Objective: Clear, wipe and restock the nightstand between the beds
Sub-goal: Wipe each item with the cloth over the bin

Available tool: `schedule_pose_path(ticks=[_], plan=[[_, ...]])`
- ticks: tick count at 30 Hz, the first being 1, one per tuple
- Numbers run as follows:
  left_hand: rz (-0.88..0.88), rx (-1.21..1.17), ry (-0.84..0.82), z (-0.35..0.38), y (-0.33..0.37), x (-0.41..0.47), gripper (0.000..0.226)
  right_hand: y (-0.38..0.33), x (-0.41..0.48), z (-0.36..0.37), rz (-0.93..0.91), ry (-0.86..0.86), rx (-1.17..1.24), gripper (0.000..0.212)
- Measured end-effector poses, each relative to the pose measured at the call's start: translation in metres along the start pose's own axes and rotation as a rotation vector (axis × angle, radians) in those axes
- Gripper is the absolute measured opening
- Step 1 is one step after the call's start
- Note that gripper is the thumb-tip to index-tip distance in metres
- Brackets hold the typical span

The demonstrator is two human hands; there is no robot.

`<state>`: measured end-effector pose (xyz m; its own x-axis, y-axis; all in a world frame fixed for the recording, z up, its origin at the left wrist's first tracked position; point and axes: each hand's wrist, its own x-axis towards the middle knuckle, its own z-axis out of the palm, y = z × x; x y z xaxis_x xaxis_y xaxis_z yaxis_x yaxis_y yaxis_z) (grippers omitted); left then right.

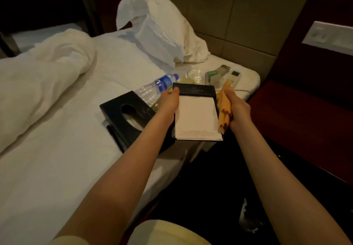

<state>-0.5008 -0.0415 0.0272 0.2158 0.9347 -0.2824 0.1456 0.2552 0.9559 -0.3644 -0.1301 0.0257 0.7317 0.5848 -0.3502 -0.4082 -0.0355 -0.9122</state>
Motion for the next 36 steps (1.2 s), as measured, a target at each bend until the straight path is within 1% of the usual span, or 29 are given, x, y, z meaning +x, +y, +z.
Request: schedule_pose_path(ticks=[2, 4, 7, 9, 12, 14, 16, 17, 18, 21, 23, 26, 28, 30, 33, 34, 36], plan=[[-0.015, 0.002, -0.060, 0.025, -0.003, -0.004, 0.031, -0.004, 0.002, -0.023, -0.036, 0.051, -0.023, 0.025], [-0.036, 0.022, -0.117, 0.049, -0.010, -0.007, 0.033, -0.006, 0.004, -0.046, -0.075, 0.105, -0.065, 0.024], [-0.050, 0.050, -0.200, 0.084, -0.022, -0.016, 0.027, -0.005, 0.006, -0.079, -0.110, 0.198, -0.153, 0.021], [-0.071, 0.064, -0.244, 0.104, -0.034, -0.024, 0.033, 0.000, 0.007, -0.101, -0.109, 0.260, -0.188, 0.023], [-0.092, 0.102, -0.329, 0.130, -0.056, -0.034, 0.040, 0.009, 0.008, -0.133, -0.098, 0.338, -0.221, 0.020], [-0.109, 0.130, -0.375, 0.144, -0.067, -0.042, 0.043, 0.015, 0.006, -0.153, -0.116, 0.421, -0.283, 0.031], [-0.136, 0.140, -0.456, 0.158, -0.081, -0.051, 0.043, 0.019, 0.002, -0.170, -0.158, 0.507, -0.368, 0.041], [-0.142, 0.147, -0.494, 0.163, -0.086, -0.057, 0.040, 0.022, 0.000, -0.177, -0.190, 0.535, -0.420, 0.042], [-0.145, 0.149, -0.521, 0.168, -0.092, -0.061, 0.036, 0.024, -0.001, -0.183, -0.237, 0.544, -0.479, 0.039], [-0.146, 0.160, -0.576, 0.176, -0.106, -0.068, 0.028, 0.029, -0.002, -0.196, -0.344, 0.536, -0.713, 0.017], [-0.135, 0.178, -0.602, 0.178, -0.115, -0.069, 0.024, 0.034, -0.001, -0.200, -0.341, 0.529, -0.863, 0.019], [-0.065, 0.218, -0.659, 0.178, -0.130, -0.068, 0.020, 0.044, -0.002, -0.198, -0.289, 0.469, -1.071, 0.024], [-0.050, 0.229, -0.685, 0.179, -0.135, -0.068, 0.016, 0.052, -0.004, -0.193, -0.272, 0.415, -1.197, 0.028], [-0.087, 0.229, -0.695, 0.180, -0.137, -0.066, 0.017, 0.058, -0.007, -0.183, -0.269, 0.334, -1.263, 0.033], [-0.147, 0.225, -0.720, 0.182, -0.138, -0.065, 0.028, 0.064, -0.010, -0.173, -0.288, 0.199, -1.306, 0.038], [-0.154, 0.220, -0.732, 0.182, -0.139, -0.065, 0.033, 0.064, -0.009, -0.173, -0.288, 0.182, -1.305, 0.038], [-0.150, 0.213, -0.762, 0.183, -0.140, -0.065, 0.037, 0.060, -0.003, -0.176, -0.284, 0.214, -1.291, 0.038]])
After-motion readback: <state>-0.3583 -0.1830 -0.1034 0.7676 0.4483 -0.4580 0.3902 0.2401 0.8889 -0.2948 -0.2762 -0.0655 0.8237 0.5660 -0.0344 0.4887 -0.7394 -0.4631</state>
